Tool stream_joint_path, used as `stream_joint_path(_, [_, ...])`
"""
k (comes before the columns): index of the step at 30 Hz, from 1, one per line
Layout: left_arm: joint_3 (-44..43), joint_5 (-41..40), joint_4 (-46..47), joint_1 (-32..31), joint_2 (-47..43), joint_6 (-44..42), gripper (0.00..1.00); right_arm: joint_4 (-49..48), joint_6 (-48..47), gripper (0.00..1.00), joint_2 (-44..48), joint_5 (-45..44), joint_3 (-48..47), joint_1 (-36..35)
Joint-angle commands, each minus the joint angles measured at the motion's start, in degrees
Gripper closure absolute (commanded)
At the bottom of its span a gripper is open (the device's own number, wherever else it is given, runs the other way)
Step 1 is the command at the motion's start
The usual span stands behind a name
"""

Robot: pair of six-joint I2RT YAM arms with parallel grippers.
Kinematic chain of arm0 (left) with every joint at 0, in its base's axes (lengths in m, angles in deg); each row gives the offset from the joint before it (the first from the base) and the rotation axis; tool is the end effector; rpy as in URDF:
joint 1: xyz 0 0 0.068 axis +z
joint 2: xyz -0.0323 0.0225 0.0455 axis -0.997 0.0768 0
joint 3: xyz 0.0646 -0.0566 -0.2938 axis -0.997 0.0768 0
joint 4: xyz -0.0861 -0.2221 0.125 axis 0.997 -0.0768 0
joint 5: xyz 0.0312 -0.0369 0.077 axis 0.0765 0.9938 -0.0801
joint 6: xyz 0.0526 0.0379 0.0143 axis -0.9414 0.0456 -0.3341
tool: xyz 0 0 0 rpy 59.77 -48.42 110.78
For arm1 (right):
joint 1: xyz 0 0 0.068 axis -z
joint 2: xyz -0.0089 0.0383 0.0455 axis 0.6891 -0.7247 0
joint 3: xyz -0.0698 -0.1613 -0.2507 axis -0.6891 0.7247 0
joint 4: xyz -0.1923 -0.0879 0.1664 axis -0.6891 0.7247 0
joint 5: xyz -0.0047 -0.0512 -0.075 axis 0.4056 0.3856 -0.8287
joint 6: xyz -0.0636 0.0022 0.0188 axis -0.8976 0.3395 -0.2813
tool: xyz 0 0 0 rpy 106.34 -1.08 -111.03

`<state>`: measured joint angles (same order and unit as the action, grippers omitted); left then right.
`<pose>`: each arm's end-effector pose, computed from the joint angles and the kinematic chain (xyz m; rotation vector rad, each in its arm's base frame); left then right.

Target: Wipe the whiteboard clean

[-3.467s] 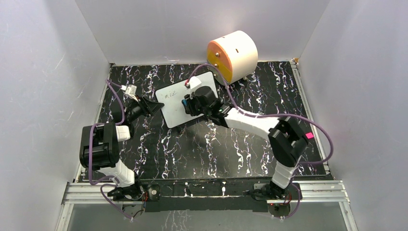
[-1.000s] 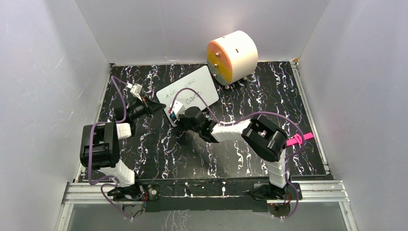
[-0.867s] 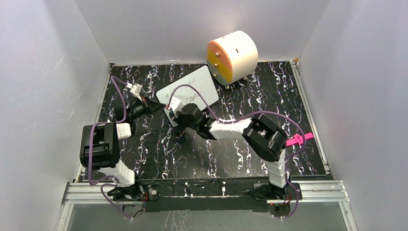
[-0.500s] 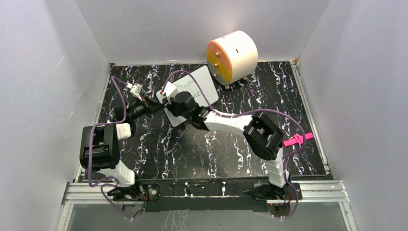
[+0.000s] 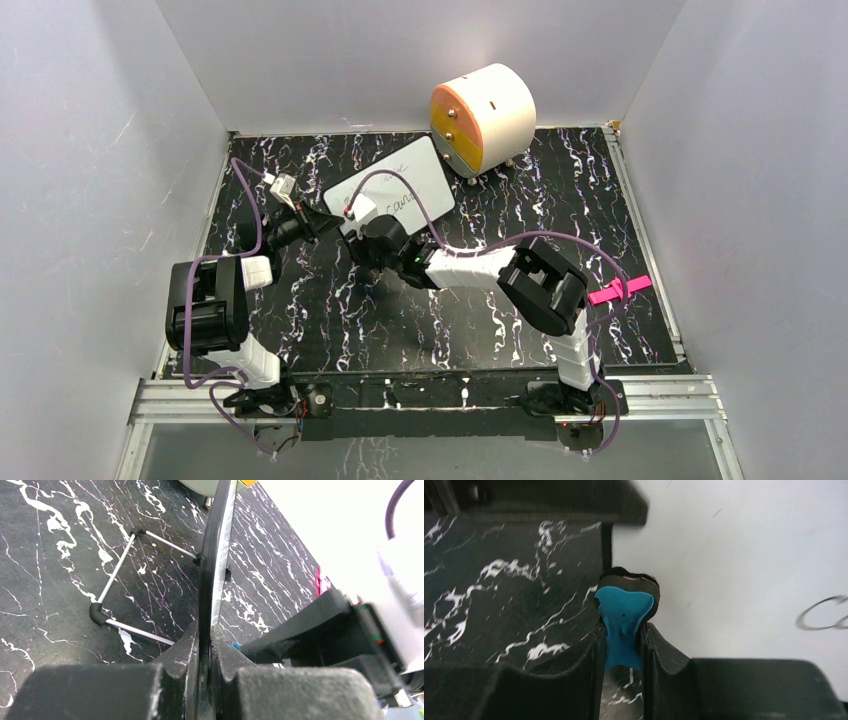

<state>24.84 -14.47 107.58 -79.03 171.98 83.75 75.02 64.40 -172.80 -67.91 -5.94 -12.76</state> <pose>0.3182 -0.0072 0.2190 0.2966 1.6895 -1.0506 0.2795 0.4061 0.2070 -0.8119 1.9297 0.5237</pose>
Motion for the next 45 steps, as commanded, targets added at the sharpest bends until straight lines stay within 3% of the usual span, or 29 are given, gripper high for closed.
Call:
stream_joint_path(1, [-0.6, -0.4, -1.9, -0.3, -2.3, -2.3, 1.0, 4.0, 5.4, 0.85, -2.2, 4.0, 4.0, -0.6])
stream_joint_path(6, [-0.6, -0.4, -2.1, -0.3, -2.5, -2.4, 1.0, 3.4, 7.2, 0.86, -0.4, 3.7, 5.9, -0.5])
stream_joint_path(11, [-0.5, -0.5, -2.1, -0.3, -2.8, -2.5, 1.0, 4.2, 8.2, 0.86, 7.2, 2.3, 6.1, -0.5])
stream_joint_path(17, [-0.3, -0.7, -2.2, -0.3, -3.0, -2.6, 1.0, 6.4, 6.6, 0.85, 14.6, -4.3, 6.0, -0.3])
stream_joint_path(24, [-0.3, -0.9, -3.3, -0.3, -4.0, -2.7, 1.0, 17.5, -0.6, 0.85, 7.6, -10.3, -3.3, -0.2])
stream_joint_path(31, [-0.5, -0.8, -4.1, -0.3, -3.9, -3.2, 1.0, 21.9, 1.5, 0.85, 2.2, -9.0, -11.7, -0.2])
stream_joint_path(34, [-0.4, -0.8, -3.7, -0.3, -3.5, -2.8, 1.0, 18.7, 2.7, 0.85, -0.3, -4.9, -12.7, -0.2])
stream_joint_path(39, [-0.7, -0.4, -2.8, -0.4, -2.8, -2.1, 1.0, 5.0, 3.0, 0.85, -1.3, 1.2, -4.5, -0.4])
stream_joint_path(45, [-1.0, -0.1, -3.1, -0.4, -2.4, -2.4, 1.0, -0.8, 2.1, 0.86, 2.1, -1.8, 1.0, -0.2])
